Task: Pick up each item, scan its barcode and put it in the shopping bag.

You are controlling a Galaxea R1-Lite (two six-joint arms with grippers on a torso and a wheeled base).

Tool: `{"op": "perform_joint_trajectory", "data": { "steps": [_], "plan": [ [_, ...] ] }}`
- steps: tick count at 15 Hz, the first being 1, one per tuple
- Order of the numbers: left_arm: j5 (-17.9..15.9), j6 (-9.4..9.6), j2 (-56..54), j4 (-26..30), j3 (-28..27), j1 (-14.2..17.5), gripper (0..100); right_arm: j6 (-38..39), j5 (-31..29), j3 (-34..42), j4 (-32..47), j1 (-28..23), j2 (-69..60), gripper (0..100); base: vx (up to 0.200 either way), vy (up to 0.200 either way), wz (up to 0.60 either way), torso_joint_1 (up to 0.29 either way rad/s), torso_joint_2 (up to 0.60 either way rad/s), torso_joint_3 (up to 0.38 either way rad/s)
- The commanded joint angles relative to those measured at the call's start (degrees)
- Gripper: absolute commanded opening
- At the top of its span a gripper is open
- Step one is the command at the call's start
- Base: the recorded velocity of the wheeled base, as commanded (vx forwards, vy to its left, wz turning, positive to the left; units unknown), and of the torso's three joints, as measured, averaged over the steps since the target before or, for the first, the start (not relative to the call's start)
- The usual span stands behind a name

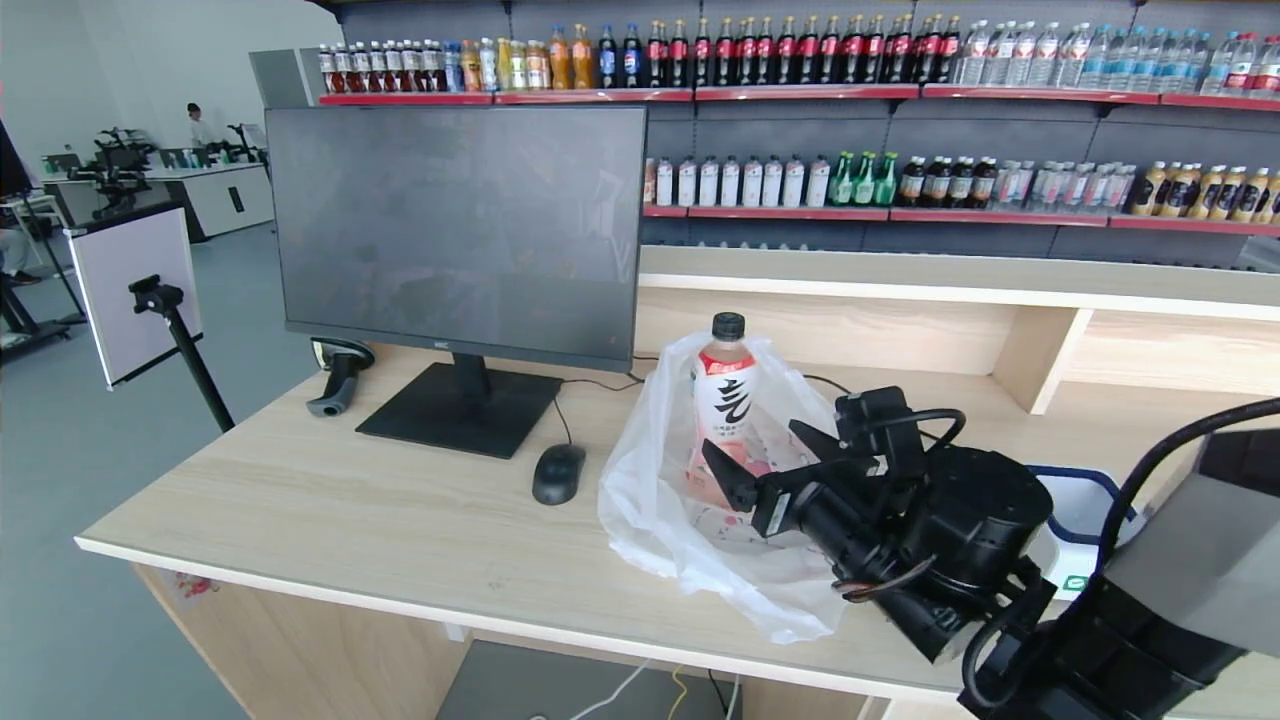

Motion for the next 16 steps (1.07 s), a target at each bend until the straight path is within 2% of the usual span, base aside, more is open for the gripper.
{"op": "perform_joint_trajectory", "data": {
  "steps": [1, 5, 8, 12, 16],
  "plan": [
    [0.01, -0.04, 0.06, 0.04, 0.0, 0.06, 100, -1.7, -0.02, 8.59, -0.09, 1.25, -10.21, 100, 0.0, 0.0, 0.0, 0.0, 0.0, 0.0],
    [0.01, -0.04, -0.02, -0.04, 0.0, 0.06, 100, -3.02, 2.79, 15.71, -0.09, 1.51, -19.0, 100, 0.0, 0.0, 0.0, 0.0, 0.0, 0.0],
    [0.01, -0.04, 0.06, -0.04, 0.0, -0.02, 100, -4.6, 2.97, 17.64, -0.09, 2.21, -21.99, 100, 0.0, 0.0, 0.0, 0.0, 0.0, 0.0],
    [0.01, -0.21, -0.02, -0.04, 0.0, 0.06, 100, -1.0, 2.97, 19.75, -0.09, 1.95, -26.65, 100, 0.0, 0.0, 0.0, 0.0, 0.0, 0.0],
    [0.01, -0.3, 0.06, 0.04, 0.0, 0.06, 100, -0.73, 2.97, 19.75, -0.09, 2.13, -26.39, 100, -0.2, 0.0, 0.0, 0.002, 0.0, 0.004]
  ]
}}
